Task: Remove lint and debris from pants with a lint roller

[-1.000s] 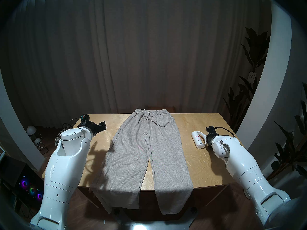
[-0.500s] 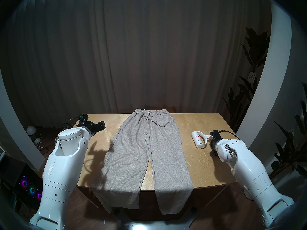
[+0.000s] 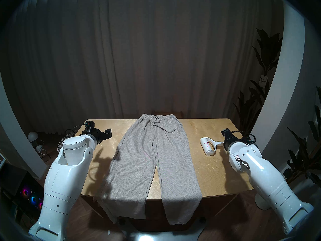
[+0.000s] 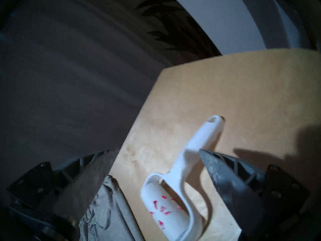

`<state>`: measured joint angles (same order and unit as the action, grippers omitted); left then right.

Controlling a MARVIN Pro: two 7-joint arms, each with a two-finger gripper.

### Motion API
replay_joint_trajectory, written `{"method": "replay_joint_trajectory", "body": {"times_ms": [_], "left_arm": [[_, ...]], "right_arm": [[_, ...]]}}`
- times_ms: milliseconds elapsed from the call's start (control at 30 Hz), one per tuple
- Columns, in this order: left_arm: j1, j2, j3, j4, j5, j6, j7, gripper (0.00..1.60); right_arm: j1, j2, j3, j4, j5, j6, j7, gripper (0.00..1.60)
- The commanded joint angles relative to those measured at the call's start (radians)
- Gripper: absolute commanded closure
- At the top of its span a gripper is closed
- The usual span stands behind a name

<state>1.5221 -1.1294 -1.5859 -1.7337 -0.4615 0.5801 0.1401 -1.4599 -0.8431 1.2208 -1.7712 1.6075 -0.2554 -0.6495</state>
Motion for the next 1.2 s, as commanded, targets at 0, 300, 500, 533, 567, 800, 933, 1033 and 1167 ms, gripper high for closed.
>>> {"method": "replay_joint_trajectory", "body": {"times_ms": [0,300,500,533,567,800,933,1033,1167], "left_arm": [[-0.014,0.018,0.014,-0.004,0.033,-0.036,0.003,0.00],[-0.062,0.014,-0.004,-0.025,0.055,-0.116,0.021,0.00],[-0.059,0.019,-0.009,-0.038,0.055,-0.146,0.010,0.00],[-0.053,0.015,-0.007,-0.035,0.053,-0.146,0.010,0.00],[-0.048,0.017,-0.003,-0.034,0.057,-0.151,0.010,0.00],[-0.033,-0.005,0.023,-0.009,0.068,-0.179,0.011,0.00],[-0.028,-0.004,0.048,-0.001,0.092,-0.200,0.018,0.00],[-0.031,-0.019,0.041,-0.002,0.092,-0.217,0.033,0.00],[-0.033,-0.036,0.049,0.006,0.102,-0.241,0.051,0.00]], "right_arm": [[0.111,0.072,-0.065,-0.055,-0.177,0.051,0.093,0.00],[0.195,0.054,-0.111,0.017,-0.329,0.130,0.177,0.00],[0.275,0.021,-0.158,0.105,-0.449,0.169,0.248,0.00],[0.266,0.015,-0.151,0.112,-0.465,0.168,0.262,0.00],[0.290,0.009,-0.166,0.135,-0.481,0.175,0.272,0.00],[0.351,-0.033,-0.193,0.223,-0.584,0.193,0.343,0.00],[0.374,-0.065,-0.203,0.271,-0.640,0.193,0.376,0.00],[0.399,-0.086,-0.211,0.306,-0.674,0.202,0.394,0.00],[0.441,-0.118,-0.223,0.355,-0.715,0.207,0.417,0.00]]}}
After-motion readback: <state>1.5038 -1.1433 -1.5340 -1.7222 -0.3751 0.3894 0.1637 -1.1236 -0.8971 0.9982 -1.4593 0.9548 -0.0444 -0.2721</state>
